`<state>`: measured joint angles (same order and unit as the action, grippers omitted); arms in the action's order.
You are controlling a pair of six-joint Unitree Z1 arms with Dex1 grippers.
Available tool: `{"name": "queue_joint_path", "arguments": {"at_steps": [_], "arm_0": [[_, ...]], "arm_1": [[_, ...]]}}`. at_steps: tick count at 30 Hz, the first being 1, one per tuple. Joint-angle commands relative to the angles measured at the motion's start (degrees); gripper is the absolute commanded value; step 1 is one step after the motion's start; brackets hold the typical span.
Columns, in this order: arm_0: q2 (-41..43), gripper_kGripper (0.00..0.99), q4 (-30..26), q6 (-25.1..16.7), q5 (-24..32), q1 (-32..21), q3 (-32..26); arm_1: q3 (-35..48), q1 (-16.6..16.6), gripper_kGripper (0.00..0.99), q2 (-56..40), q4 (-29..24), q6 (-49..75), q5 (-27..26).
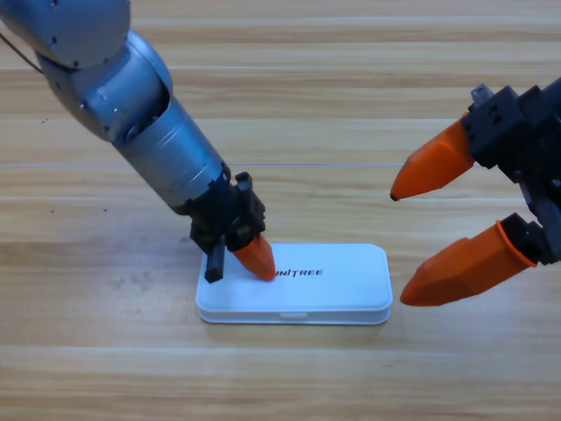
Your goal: Clean up eraser and pencils
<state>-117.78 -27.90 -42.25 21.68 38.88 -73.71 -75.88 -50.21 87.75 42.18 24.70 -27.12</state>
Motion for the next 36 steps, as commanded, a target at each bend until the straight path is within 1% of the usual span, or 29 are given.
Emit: {"name": "queue_joint_path", "arguments": {"at_steps": [1, 17, 25, 33, 36], "arm_0": [[-4.1, 0.0, 2.1, 0.6, -2.2, 5.1, 4.4], [-5.8, 0.0, 3.6, 0.5, -5.3, 11.1, 4.7], [-6.6, 0.0, 3.6, 0.2, -5.5, 12.5, 5.1], [-7.5, 0.0, 5.7, 0.0, -5.5, 13.7, 6.8], [-6.7, 0.0, 5.5, 0.1, -5.5, 13.7, 6.7]], "arm_1": [[0.6, -1.5, 0.988, 3.6, 1.1, -0.2, 0.2], [0.6, -1.5, 0.988, 3.8, 1.1, -0.2, 0.0], [0.6, -1.5, 0.988, 4.1, 1.1, -0.2, -0.1], [0.6, -1.5, 0.988, 4.3, 1.1, -0.1, 0.0], [0.6, -1.5, 0.988, 4.4, 1.1, -0.2, 0.0]]}}
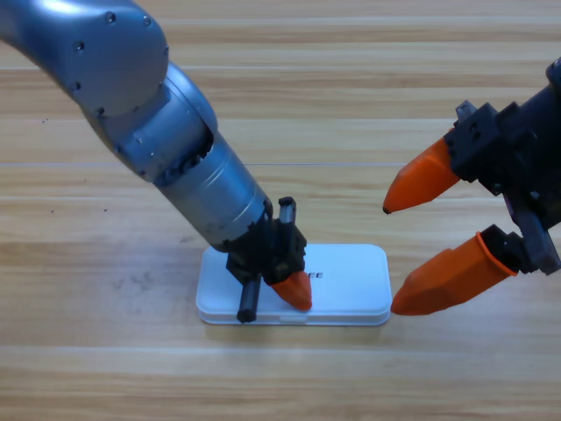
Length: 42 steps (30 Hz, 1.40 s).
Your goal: Clean up eraser and pencils
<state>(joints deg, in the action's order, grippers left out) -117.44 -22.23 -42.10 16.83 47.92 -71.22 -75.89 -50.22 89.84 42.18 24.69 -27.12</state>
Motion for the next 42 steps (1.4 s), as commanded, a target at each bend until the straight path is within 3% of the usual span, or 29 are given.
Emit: {"name": "queue_joint_path", "arguments": {"at_steps": [1, 9, 17, 19, 20, 22, 29, 36, 42], "arm_0": [[-6.3, 0.0, -0.4, -0.1, -0.7, 4.6, 4.0], [2.1, 0.0, -10.1, 0.0, -1.2, 3.1, -3.0], [15.0, 0.0, -16.0, -0.9, -6.8, -0.2, -2.4], [18.1, 0.769, -16.0, -0.9, -7.6, -0.2, -0.9], [19.7, 0.953, -16.0, -0.3, -7.6, -0.2, 0.0], [23.0, 0.979, -15.9, 1.6, -8.1, -0.3, 1.6], [33.4, 0.99, -12.8, 2.2, -8.3, -0.3, 10.0], [40.3, 0.99, -7.6, 5.7, -0.8, -0.3, 13.8], [40.9, 0.99, -1.9, 14.6, 2.3, -0.3, 14.5]], "arm_1": [[0.6, -1.5, 0.988, 2.3, 1.1, -0.1, 0.0], [0.4, -1.5, 0.988, 2.5, 1.1, -0.2, 0.0], [0.4, -1.5, 0.988, 2.6, 1.1, -0.2, 0.0], [0.3, -1.5, 0.988, 2.6, 1.1, -0.2, 0.0], [0.3, -1.5, 0.988, 2.6, 1.1, -0.2, -0.1], [0.3, -1.5, 0.988, 2.6, 1.1, -0.2, 0.0], [0.3, -1.5, 0.988, 2.8, 1.1, -0.2, 0.0], [0.2, -1.5, 0.988, 2.9, 1.1, -0.2, 0.0], [0.2, -1.5, 0.988, 2.9, 1.1, -0.2, 0.0]]}}
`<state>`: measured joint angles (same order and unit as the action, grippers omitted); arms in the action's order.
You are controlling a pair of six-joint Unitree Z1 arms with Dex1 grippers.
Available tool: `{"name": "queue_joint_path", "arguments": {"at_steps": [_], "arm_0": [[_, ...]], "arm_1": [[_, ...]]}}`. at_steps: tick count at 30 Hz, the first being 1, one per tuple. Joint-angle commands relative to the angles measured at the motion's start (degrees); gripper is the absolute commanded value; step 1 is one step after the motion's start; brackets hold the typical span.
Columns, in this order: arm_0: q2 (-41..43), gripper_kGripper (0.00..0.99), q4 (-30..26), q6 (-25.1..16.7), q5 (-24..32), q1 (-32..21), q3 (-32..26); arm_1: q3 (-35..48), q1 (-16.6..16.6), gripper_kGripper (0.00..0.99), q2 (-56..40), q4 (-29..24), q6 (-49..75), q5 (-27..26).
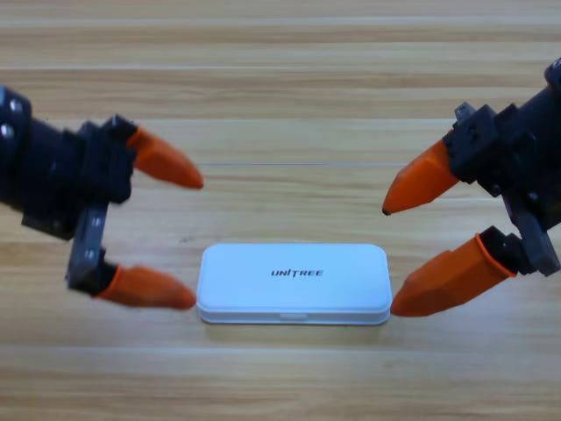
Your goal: Clean up eraser and pencils
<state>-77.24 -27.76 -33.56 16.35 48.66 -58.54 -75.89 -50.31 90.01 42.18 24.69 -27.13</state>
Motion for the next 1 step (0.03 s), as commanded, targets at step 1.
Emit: {"name": "queue_joint_path", "arguments": {"at_steps": [1], "arm_0": [[0.7, 0.99, 4.3, 7.3, 3.0, -1.0, 2.0]], "arm_1": [[0.2, -1.4, 0.988, 2.7, 1.1, -0.3, 0.0]]}}
